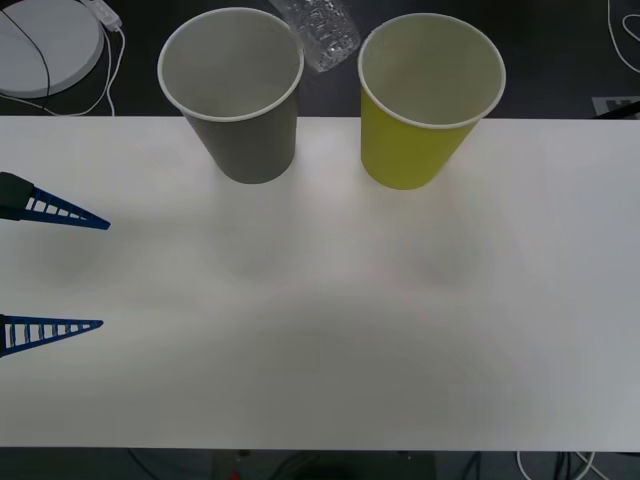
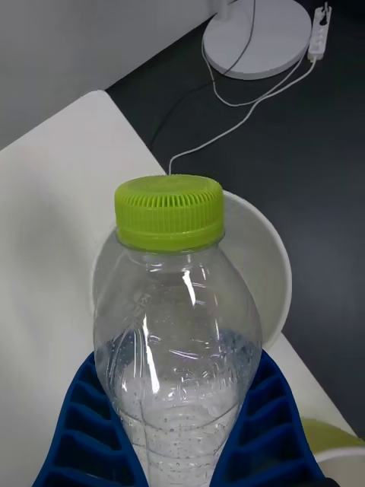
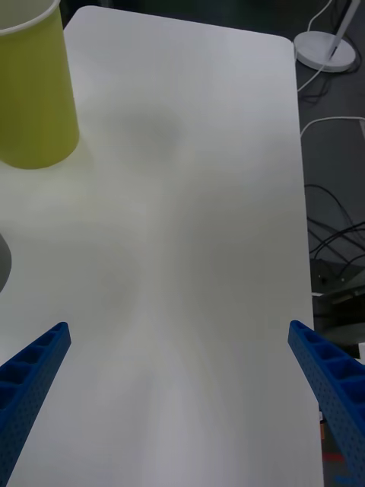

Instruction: Put the can into the green bin and the plastic bottle into the gray bin

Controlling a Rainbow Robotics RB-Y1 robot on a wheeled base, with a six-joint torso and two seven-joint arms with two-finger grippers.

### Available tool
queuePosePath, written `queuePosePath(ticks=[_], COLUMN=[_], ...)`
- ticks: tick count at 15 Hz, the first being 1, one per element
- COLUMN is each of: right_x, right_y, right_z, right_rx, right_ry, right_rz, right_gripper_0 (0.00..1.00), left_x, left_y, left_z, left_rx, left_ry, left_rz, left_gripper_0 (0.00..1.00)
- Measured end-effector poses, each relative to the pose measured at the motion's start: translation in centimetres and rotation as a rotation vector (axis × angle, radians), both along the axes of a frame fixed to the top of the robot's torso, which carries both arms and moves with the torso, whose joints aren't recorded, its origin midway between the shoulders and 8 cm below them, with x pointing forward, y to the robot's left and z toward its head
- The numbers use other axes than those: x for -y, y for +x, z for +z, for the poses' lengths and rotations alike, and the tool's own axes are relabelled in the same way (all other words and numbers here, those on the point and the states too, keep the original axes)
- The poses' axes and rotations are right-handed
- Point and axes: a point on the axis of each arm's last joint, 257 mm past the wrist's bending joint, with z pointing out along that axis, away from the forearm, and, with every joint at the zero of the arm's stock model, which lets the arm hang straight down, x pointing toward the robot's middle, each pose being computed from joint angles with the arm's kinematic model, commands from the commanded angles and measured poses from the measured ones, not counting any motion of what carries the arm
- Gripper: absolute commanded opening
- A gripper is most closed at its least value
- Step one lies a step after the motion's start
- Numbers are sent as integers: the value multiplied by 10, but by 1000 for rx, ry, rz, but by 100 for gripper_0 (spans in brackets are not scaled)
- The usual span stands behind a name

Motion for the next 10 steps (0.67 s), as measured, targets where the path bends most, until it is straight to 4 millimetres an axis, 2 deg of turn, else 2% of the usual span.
queuePosePath(ticks=[6,10], right_x=[-38,-60], right_y=[16,16], right_z=[-7,-13], right_rx=[16,32], right_ry=[-41,-74], right_rz=[-53,-77], right_gripper_0=[0,0], left_x=[0,0], left_y=[0,0], left_z=[0,0], left_rx=[0,0], left_ry=[0,0], left_rz=[0,0], left_gripper_0=[100,100])
